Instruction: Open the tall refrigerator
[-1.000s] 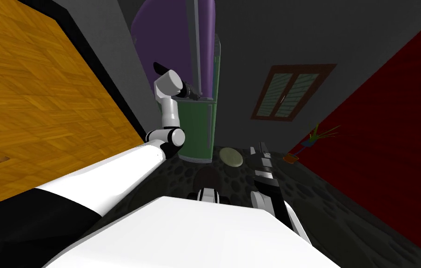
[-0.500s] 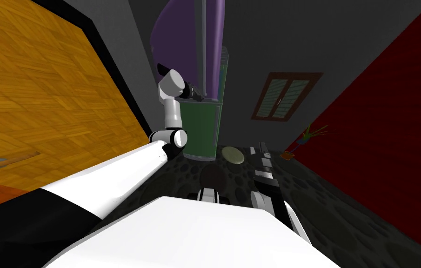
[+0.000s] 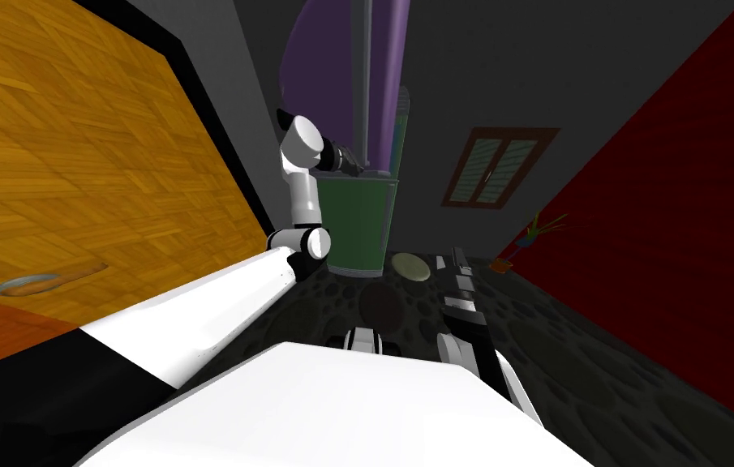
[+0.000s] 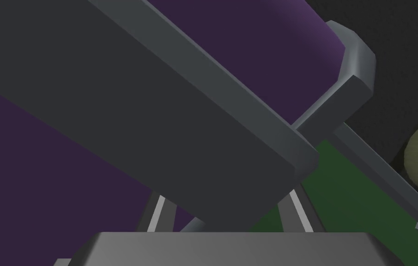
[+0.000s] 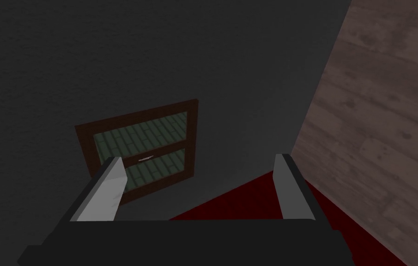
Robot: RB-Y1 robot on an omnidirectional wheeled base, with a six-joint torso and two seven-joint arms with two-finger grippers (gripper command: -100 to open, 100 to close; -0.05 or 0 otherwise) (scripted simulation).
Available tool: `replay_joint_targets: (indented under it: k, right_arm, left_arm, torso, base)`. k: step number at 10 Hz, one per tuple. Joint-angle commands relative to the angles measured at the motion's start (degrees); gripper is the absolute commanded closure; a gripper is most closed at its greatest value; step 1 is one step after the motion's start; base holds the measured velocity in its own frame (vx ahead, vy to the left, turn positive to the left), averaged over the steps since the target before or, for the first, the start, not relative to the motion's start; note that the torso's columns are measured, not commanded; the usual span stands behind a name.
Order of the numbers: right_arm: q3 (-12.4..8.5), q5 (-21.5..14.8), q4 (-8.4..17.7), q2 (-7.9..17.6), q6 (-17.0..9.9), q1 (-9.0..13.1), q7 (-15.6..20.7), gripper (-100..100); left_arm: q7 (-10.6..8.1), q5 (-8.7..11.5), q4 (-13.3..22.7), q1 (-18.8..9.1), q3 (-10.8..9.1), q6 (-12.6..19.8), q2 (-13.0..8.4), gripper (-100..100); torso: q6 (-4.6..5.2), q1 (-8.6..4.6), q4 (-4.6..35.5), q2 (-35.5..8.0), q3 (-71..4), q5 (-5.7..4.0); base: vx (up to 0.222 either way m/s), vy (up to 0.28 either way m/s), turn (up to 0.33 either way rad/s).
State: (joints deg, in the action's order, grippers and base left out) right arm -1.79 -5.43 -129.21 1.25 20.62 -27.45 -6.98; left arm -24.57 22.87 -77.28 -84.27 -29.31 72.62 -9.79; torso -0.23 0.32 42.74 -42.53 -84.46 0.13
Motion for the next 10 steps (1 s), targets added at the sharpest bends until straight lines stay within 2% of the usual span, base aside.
replay_joint_targets:
  k: [1, 3, 4, 5, 6, 7, 8, 9, 10]
  right_arm:
    - [0.0, 0.0, 0.0, 0.0, 0.0, 0.0, 0.0, 0]
    - [0.0, 0.0, 0.0, 0.0, 0.0, 0.0, 0.0, 0]
    - [0.0, 0.0, 0.0, 0.0, 0.0, 0.0, 0.0, 0]
    - [0.0, 0.0, 0.0, 0.0, 0.0, 0.0, 0.0, 0]
    - [0.0, 0.0, 0.0, 0.0, 0.0, 0.0, 0.0, 0]
    - [0.0, 0.0, 0.0, 0.0, 0.0, 0.0, 0.0, 0]
    - [0.0, 0.0, 0.0, 0.0, 0.0, 0.0, 0.0, 0]
    - [0.0, 0.0, 0.0, 0.0, 0.0, 0.0, 0.0, 0]
    - [0.0, 0.0, 0.0, 0.0, 0.0, 0.0, 0.0, 0]
  left_arm:
    - [0.74, 2.0, -1.4, -0.9, -0.67, 1.0, 0.4, 100]
    - [1.66, 4.6, -2.9, -1.3, -1.18, 2.9, 1.8, 100]
    - [1.66, 4.6, -2.9, -1.3, -1.18, 2.9, 1.8, 100]
    - [2.12, 5.9, -3.7, -1.5, -1.44, 3.8, 2.4, 100]
    - [1.73, 5.0, -3.1, -0.7, -1.14, 4.0, 2.4, 100]
    - [1.99, 6.6, -4.0, -0.8, -1.8, 6.0, 3.2, 100]
    - [2.24, 8.1, -4.9, -1.1, -2.51, 7.5, 3.7, 100]
    - [2.24, 8.1, -4.9, -1.1, -2.51, 7.5, 3.7, 100]
    - [2.49, 9.6, -5.7, -1.3, -3.22, 9.0, 4.2, 100]
  torso:
    - [0.05, 0.08, 0.1, -0.1, 0.0, 0.0]
    - [0.05, -0.16, 0.1, -0.1, 0.1, -0.06]
    - [0.15, -0.24, 0.1, -0.3, 0.2, -0.12]
    - [0.2, -0.3, 0.2, -0.3, 0.2, -0.17]
    - [0.22, -0.3, 0.3, -0.4, 0.3, -0.18]
    - [0.19, -0.71, 0.1, -0.2, 0.1, -0.25]
    - [0.31, -0.58, 0.0, -0.1, 0.1, -0.3]
    - [0.32, -0.22, 0.0, -0.2, 0.2, -0.19]
    - [0.19, -0.22, 0.0, -0.2, 0.1, -0.1]
  base:
    - [-0.118, 0.239, -0.033]
    - [-0.156, 0.206, -0.023]
    - [-0.118, 0.23, -0.012]
    - [-0.092, 0.26, -0.031]
    - [-0.045, 0.123, -0.023]
    - [-0.024, 0.154, 0.015]
    - [-0.032, 0.287, -0.019]
    - [-0.027, 0.256, -0.053]
    - [-0.035, 0.252, -0.022]
